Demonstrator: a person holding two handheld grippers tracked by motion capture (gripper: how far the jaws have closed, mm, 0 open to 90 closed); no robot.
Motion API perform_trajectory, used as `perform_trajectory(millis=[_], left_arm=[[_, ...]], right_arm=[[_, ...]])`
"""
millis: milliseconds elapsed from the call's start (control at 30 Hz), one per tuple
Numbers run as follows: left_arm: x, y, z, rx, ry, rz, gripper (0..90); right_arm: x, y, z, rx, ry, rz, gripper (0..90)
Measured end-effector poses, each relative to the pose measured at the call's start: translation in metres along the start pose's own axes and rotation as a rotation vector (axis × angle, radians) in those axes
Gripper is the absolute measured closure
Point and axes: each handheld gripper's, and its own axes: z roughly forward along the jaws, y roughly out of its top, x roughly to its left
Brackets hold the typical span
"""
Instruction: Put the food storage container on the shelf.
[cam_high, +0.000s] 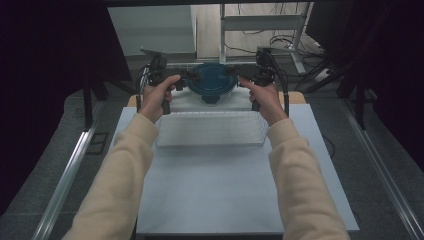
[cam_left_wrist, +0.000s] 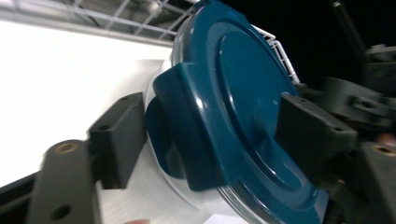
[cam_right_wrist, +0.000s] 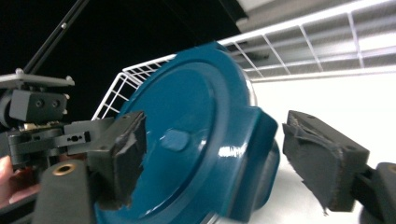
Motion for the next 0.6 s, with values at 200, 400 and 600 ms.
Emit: perform_trajectory(millis=[200, 400, 600], left_arm=[[-0.017, -0.02, -0.025, -0.024, 0.09, 0.161, 20.8], [-0.029, -0.066, -0.05, -0.02, 0.096, 0.289, 20.9], [-0.025, -0.121, -0.072, -0.023, 0.07, 0.359, 21.2]], right_arm=[[0.01, -0.019, -0.026, -0.003, -0.018, -0.182, 16.4], [0.01, -0.054, -0.054, -0.005, 0.0, -0.293, 16.8], [0.0, -0.107, -0.086, 0.0, -0.044, -0.422, 17.2]])
